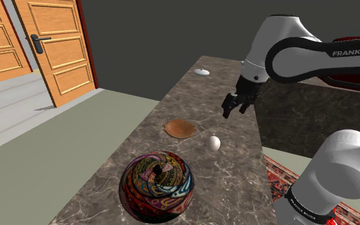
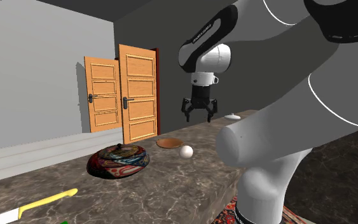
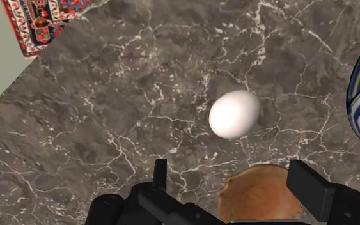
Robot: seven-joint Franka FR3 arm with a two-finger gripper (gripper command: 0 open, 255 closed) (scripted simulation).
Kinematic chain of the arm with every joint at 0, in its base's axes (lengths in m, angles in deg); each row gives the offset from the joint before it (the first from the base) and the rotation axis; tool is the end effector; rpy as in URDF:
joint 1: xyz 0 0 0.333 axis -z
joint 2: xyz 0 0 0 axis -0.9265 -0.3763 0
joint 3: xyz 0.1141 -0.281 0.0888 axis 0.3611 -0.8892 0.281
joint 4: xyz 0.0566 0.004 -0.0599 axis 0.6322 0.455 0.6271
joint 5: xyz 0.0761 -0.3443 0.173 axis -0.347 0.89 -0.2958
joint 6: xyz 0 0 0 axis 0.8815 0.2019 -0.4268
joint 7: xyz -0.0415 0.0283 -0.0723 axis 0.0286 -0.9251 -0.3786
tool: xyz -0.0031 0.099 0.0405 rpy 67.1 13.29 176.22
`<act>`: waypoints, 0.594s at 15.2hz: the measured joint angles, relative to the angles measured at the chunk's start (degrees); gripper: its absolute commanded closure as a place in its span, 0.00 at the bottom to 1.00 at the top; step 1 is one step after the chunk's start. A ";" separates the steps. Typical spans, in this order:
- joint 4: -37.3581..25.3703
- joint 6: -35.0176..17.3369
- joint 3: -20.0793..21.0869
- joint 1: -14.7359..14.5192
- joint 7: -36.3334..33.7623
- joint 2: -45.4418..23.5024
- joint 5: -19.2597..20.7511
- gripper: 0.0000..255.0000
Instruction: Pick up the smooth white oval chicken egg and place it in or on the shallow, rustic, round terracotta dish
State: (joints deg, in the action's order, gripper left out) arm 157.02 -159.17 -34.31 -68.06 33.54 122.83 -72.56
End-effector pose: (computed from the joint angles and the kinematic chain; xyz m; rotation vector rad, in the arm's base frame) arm 0.3078 0.0412 0.4765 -3.0968 0.3155 -0.2294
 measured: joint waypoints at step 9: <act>11.12 -23.90 8.27 -2.34 -8.82 -9.17 -5.09 0.00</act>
State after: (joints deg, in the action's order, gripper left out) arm 168.13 -183.08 -26.04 -70.40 24.72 113.66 -77.65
